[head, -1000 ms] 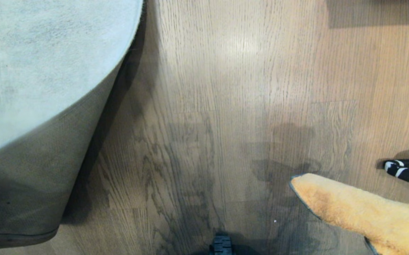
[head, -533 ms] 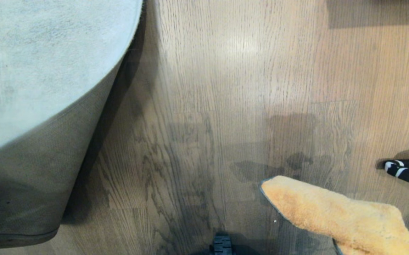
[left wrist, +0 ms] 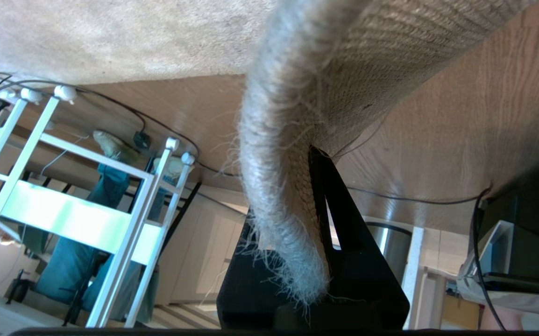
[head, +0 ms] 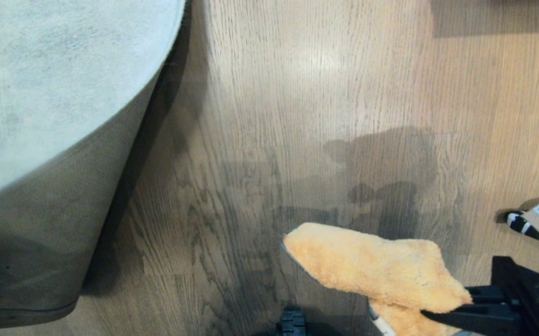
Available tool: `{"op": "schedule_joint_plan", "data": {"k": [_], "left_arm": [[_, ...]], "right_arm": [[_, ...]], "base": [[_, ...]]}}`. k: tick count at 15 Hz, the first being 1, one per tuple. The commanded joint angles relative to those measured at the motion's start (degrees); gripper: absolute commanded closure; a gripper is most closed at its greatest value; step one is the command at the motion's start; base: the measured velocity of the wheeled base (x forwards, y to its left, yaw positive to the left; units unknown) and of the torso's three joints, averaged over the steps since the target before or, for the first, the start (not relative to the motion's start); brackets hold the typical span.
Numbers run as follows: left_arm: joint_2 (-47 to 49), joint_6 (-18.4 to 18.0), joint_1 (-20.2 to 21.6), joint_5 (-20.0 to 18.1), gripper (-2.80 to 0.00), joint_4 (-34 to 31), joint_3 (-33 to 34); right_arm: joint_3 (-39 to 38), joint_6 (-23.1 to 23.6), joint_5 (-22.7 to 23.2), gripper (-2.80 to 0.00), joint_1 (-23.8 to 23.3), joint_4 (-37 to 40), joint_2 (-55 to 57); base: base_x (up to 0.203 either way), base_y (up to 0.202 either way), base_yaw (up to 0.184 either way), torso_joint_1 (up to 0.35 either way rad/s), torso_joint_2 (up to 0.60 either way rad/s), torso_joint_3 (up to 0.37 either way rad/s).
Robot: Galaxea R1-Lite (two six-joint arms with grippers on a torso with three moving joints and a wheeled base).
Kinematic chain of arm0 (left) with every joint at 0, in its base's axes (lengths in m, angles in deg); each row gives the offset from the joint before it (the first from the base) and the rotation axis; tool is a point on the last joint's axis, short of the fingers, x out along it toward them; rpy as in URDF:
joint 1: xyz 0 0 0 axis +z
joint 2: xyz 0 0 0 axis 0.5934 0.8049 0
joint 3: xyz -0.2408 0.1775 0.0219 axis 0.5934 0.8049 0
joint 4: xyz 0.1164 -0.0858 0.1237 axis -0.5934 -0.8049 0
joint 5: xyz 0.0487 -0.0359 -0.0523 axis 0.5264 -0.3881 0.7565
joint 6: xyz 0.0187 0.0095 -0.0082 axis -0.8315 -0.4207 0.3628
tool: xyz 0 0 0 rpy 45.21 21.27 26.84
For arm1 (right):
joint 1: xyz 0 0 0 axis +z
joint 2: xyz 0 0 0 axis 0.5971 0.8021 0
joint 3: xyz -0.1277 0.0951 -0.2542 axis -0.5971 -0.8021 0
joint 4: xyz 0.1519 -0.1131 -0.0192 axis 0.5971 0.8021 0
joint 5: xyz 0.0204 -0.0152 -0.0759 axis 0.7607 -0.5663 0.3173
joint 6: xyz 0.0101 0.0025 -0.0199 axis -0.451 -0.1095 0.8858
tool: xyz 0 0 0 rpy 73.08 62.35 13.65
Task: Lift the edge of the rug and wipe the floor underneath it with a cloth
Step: Wipe the floor under the carpet with a rag
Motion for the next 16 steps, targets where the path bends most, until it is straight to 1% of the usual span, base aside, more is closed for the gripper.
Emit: {"op": "schedule_joint_plan", "data": {"k": [1, 4, 6, 7, 10, 11, 12, 13, 16], "left_arm": [[0.20, -0.10, 0.06, 0.18, 0.00, -0.14, 0.09], [0.40, -0.10, 0.06, 0.18, 0.00, -0.14, 0.36], [0.79, -0.10, 0.06, 0.61, 0.00, -0.02, 0.27], [1.27, -0.10, 0.06, 0.77, 0.00, 0.03, 0.02], [1.98, -0.10, 0.06, 0.88, 0.00, 0.38, -0.17], [1.98, -0.10, 0.04, 0.92, 0.00, 0.38, -0.17], [2.04, -0.10, -0.03, 0.97, 0.00, 0.35, -0.10], [1.98, -0.10, 0.06, 0.97, 0.00, 0.38, -0.08], [2.24, -0.10, 0.06, 0.99, 0.00, 0.37, -0.08]], "right_arm": [[0.64, -0.67, -3.38, 0.00, 5.58, -3.99, 7.54], [1.61, -3.43, -10.32, 0.00, 12.11, -12.60, 14.25], [5.27, -5.84, -14.37, 0.00, 16.82, -14.53, 18.14], [6.97, -6.13, -15.45, 0.00, 17.84, -14.70, 20.25], [13.26, -6.17, -16.63, 0.00, 19.82, -14.76, 27.12], [15.46, -6.15, -18.81, 0.00, 20.61, -14.90, 29.20], [17.54, -6.25, -22.40, 0.00, 22.01, -15.06, 31.24], [19.37, -6.34, -24.72, 0.00, 23.19, -15.26, 32.91], [23.40, -6.27, -27.92, 0.00, 25.97, -15.49, 37.31]], "base": [[0.000, 0.000, 0.000, 0.000, 0.00, 0.000], [0.000, 0.000, 0.000, 0.000, 0.00, 0.000], [0.000, 0.000, 0.000, 0.000, 0.00, 0.000], [0.000, 0.000, 0.000, 0.000, 0.00, 0.000], [0.000, 0.000, 0.000, 0.000, 0.00, 0.000], [0.000, 0.000, 0.000, 0.000, 0.00, 0.000], [0.000, 0.000, 0.000, 0.000, 0.00, 0.000], [0.000, 0.000, 0.000, 0.000, 0.00, 0.000], [0.000, 0.000, 0.000, 0.000, 0.00, 0.000]]}}
